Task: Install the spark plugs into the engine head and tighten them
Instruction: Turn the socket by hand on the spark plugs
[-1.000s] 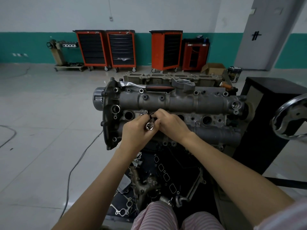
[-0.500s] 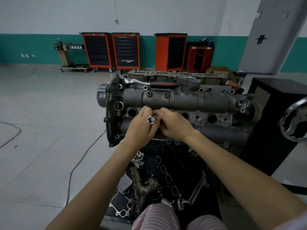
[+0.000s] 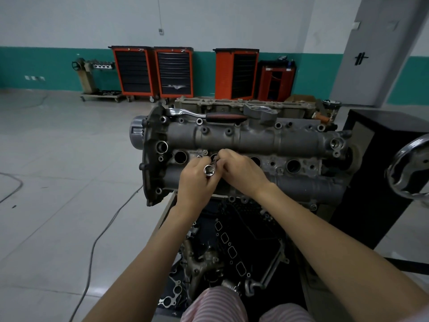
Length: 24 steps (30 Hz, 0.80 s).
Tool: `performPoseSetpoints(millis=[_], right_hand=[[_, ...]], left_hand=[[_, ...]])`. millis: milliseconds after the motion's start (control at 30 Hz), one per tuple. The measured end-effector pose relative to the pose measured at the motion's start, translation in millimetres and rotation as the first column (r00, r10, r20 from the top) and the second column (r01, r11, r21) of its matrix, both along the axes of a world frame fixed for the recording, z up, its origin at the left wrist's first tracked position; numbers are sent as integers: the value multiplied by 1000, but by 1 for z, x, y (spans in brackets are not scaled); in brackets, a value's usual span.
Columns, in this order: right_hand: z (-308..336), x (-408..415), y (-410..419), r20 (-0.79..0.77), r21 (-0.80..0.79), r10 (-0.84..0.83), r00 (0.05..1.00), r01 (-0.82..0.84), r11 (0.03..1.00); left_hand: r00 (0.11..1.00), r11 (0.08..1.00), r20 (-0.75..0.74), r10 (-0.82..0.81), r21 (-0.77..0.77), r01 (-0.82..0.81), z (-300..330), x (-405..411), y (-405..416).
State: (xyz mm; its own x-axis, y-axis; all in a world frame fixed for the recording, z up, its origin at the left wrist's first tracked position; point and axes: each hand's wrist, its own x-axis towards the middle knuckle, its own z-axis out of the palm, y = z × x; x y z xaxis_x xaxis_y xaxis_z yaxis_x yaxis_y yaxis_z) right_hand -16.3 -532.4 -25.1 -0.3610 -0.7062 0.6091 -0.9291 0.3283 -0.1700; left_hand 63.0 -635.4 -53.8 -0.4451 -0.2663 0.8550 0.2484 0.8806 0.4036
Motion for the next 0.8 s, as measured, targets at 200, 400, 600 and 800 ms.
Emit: performPoseSetpoints(millis=[200,400,600,800], right_hand=[[-4,-4,2,5,47,73,997,-73,996],[-2,-5,0,5,68,58,998,-58,996],[1,-6,0,47,1,52,998,-52,999],[-1,-3,0,38,8,46,998,-47,999]], left_hand=[[1000,1000,-11,-14,1,14,-3,-3,1],[999,998,-3,-43,37,43,-3,2,2],[999,984,-28,-43,173,47,2,-3,4],[991,971,-92,-95,212,113,-1,-4,3]])
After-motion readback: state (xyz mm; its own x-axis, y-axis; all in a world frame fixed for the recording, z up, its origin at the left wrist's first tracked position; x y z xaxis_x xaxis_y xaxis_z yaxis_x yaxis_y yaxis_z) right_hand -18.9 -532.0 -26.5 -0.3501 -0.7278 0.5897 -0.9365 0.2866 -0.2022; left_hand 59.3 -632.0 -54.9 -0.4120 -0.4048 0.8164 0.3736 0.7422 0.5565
